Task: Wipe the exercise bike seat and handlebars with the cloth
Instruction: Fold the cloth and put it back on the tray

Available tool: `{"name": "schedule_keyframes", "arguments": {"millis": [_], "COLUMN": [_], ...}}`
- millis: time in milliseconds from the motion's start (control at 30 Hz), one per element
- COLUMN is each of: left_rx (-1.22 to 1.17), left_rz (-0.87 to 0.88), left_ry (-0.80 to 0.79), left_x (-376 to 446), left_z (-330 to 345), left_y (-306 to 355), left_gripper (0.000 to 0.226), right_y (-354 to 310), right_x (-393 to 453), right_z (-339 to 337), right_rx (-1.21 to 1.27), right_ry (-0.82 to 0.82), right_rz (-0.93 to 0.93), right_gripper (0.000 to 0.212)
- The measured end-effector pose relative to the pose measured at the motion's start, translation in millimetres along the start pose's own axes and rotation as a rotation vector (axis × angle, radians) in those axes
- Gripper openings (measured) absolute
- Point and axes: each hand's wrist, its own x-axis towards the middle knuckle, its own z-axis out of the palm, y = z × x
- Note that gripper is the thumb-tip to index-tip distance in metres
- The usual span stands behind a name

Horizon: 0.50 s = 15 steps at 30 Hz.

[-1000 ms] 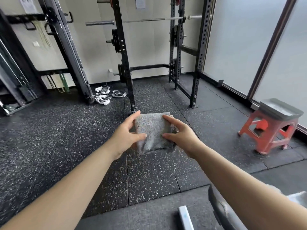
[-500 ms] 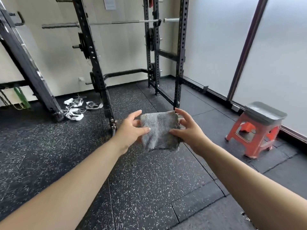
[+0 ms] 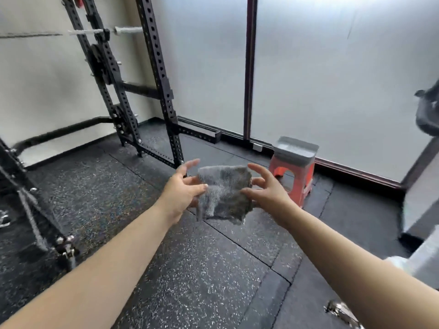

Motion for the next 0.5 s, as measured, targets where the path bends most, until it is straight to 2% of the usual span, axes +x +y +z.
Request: {"name": "schedule_keyframes", "arguments": {"millis": [200, 367, 500], "left_rx": [-0.003, 0.001, 0.014], "left_rz": [0.002, -0.053, -0.069], "left_ry": [-0.211, -0.242, -0.209], "left_x": [149.7, 261.5, 338.5], "left_z": [33.3, 53.8, 61.6], "left_y": [9.1, 19.0, 22.4], "left_gripper": [0.048, 0.040, 0.037], "right_y": [15.2, 7.9, -3.4], "right_x": [113.1, 194.1, 244.5], "right_z": [-62.6, -126.6, -165.0], "right_rx": [-0.049, -0.086, -0.073], "right_ry": [0.111, 0.221, 0.325], "right_rz": [0.057, 0.104, 0.110], "right_gripper": [0.059, 0.059, 0.050]}}
